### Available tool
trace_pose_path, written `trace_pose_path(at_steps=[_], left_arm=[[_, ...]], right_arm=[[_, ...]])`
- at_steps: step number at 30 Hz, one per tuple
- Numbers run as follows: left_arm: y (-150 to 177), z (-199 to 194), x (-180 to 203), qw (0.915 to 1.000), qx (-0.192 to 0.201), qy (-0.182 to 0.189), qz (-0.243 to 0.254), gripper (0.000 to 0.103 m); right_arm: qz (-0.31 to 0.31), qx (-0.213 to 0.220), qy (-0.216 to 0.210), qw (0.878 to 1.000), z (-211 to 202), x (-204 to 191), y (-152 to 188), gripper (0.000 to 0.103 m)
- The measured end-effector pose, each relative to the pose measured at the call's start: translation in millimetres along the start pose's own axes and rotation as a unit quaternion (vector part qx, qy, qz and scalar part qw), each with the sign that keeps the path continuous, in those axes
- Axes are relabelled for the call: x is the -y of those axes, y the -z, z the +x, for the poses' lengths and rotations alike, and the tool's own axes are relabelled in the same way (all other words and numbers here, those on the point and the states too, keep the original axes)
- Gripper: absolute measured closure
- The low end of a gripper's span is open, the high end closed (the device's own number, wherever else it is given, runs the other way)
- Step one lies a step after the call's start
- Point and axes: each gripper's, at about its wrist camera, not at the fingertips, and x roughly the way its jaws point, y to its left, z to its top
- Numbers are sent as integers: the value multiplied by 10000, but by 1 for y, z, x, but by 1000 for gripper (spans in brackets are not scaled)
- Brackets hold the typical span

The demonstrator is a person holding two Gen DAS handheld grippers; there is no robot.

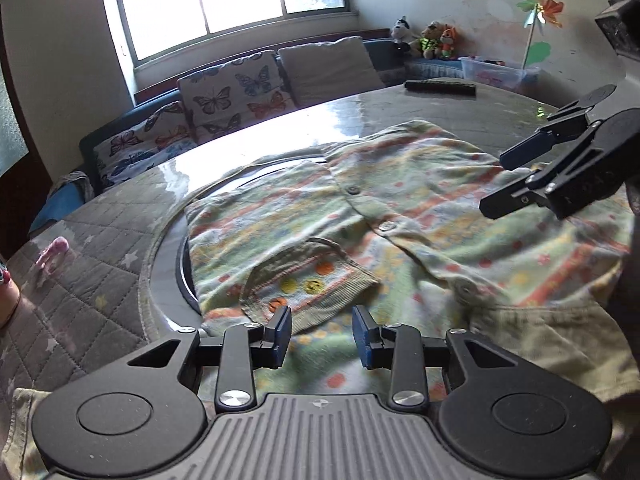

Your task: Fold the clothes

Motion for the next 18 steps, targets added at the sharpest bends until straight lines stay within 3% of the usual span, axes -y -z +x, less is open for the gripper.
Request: trace_pose_path(at_steps=[4,10,18], left_arm=[[6,-11,9,9998,106,99,155,67],[13,-21,12,9996,207,177,96,67],[15,-26,3,9993,280,171,-170,67]], right_arm=[[-251,28,-395,9989,-18,-35,10,30],[-704,-12,-811,9942,-35,-79,22,42],[-1284,-286,-760,9884,-34,-111,44,66]])
